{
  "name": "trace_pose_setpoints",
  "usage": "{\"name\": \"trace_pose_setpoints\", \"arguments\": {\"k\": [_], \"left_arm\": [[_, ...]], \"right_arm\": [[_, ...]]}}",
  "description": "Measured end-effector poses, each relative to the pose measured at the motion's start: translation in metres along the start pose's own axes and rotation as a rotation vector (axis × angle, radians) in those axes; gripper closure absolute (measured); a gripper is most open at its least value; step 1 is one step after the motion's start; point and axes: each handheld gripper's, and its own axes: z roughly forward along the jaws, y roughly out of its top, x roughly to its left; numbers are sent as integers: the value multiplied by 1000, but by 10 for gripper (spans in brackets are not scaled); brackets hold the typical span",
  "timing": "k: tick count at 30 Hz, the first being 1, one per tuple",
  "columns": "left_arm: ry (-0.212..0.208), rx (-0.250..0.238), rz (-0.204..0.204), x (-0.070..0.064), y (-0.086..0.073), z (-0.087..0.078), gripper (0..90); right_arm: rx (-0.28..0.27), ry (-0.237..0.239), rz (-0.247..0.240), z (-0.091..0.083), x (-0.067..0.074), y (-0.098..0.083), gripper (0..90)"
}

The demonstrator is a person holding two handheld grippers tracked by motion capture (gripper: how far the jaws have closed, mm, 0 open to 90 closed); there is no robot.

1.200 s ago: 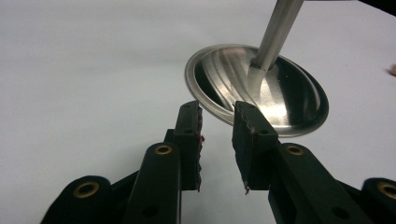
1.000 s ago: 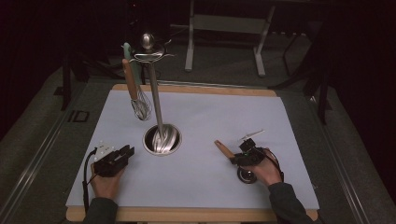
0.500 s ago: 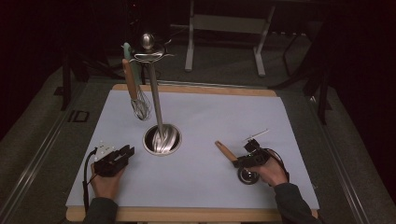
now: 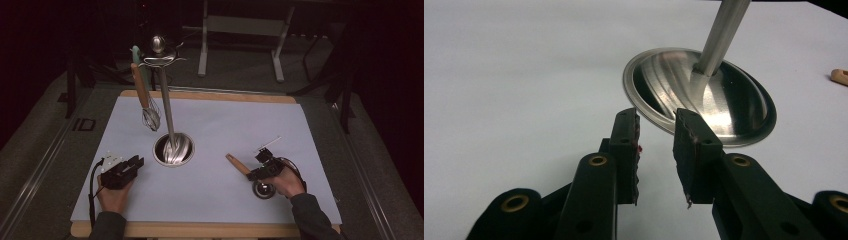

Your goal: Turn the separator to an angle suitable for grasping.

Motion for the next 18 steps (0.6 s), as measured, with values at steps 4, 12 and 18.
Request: {"name": "trace_pose_setpoints", "arguments": {"k": [4, 12, 18], "left_arm": [[1, 1, 1, 0, 0, 0, 718], [3, 1, 0, 0, 0, 0, 714], [3, 0, 1, 0, 0, 0, 714]], "right_arm": [[25, -3, 1, 2, 1, 2, 687], [74, -9, -2, 4, 1, 10, 676], [87, -9, -23, 4, 5, 14, 704]]}}
